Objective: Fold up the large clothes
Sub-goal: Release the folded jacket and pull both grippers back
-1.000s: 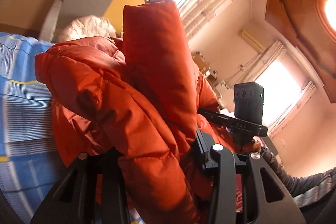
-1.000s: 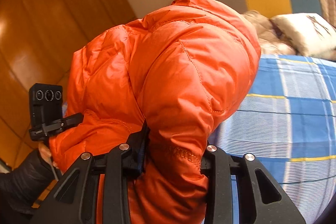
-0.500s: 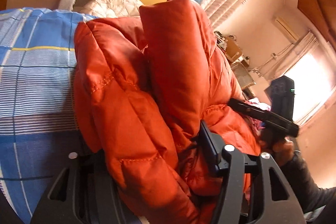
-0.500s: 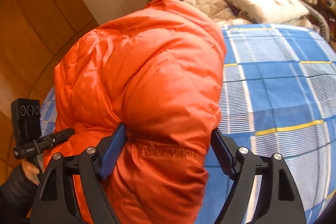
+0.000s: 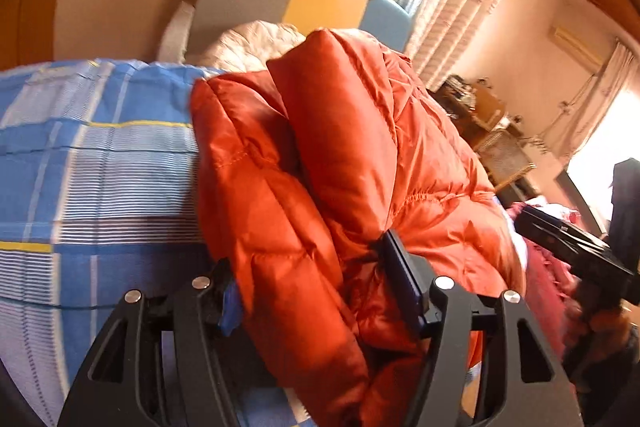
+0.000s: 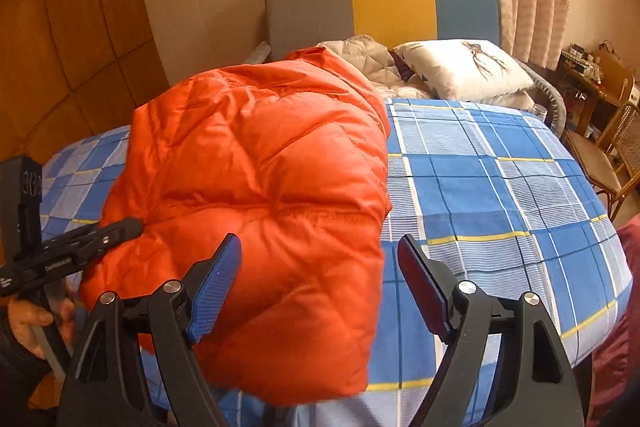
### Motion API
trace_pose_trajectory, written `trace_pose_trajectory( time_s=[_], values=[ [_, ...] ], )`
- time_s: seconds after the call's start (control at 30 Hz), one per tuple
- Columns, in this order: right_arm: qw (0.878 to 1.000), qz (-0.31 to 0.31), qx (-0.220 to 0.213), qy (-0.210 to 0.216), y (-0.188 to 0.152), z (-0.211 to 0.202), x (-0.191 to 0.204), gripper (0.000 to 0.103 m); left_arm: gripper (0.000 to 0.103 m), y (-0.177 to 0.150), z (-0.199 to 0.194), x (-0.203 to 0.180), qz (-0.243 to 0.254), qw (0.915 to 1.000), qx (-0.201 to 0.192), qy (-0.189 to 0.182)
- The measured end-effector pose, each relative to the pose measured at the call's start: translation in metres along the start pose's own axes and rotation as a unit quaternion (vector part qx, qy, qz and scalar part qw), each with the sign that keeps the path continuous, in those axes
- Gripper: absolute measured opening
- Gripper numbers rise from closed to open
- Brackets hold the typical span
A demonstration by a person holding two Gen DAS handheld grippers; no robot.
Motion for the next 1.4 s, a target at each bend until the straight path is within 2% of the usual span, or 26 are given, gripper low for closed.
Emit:
trace_pose_trajectory(
  time_s=[0.23, 0.43, 0.6, 0.77, 0.93, 1.07, 1.3, 1.4],
  values=[
    [1.000, -0.006, 0.000, -0.006, -0.023, -0.022, 0.026, 0.080, 0.065, -0.009, -0.008, 0.003, 0.015, 0.9976, -0.012, 0.066],
    [1.000, 0.000, 0.014, 0.002, -0.045, -0.023, 0.041, 0.076, 0.065, -0.011, -0.010, 0.001, 0.039, 0.9946, -0.014, 0.095],
    [1.000, -0.007, 0.026, -0.010, -0.058, -0.010, 0.046, 0.076, 0.066, -0.015, -0.012, -0.002, 0.063, 0.9918, -0.018, 0.110],
    [0.999, -0.008, 0.042, -0.017, -0.071, 0.004, 0.049, 0.076, 0.070, -0.023, -0.007, 0.003, 0.059, 0.9914, -0.014, 0.116],
    [0.999, 0.000, 0.032, -0.016, -0.067, -0.006, 0.051, 0.076, 0.072, -0.021, -0.020, 0.000, 0.052, 0.9915, -0.024, 0.117],
    [1.000, 0.013, 0.020, -0.017, -0.062, -0.016, 0.050, 0.076, 0.082, -0.017, -0.037, -0.006, 0.051, 0.9903, -0.042, 0.122],
    [0.999, 0.022, -0.001, -0.031, -0.054, -0.033, 0.054, 0.078, 0.091, -0.016, -0.062, -0.019, 0.064, 0.9905, -0.062, 0.105],
    [0.999, 0.026, -0.008, -0.047, -0.050, -0.041, 0.053, 0.084, 0.095, -0.017, -0.074, -0.024, 0.072, 0.9891, -0.072, 0.107]
  ],
)
Point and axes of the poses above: each gripper's, at about its wrist camera, not at the fingertips, and z roughly the way its jaws point, x to its left, y to its top, the point moved 5 cm from there along z, roughly the way its jaws point, and after that the axes turned 11 degrees about -x, right-handed, at the moved point
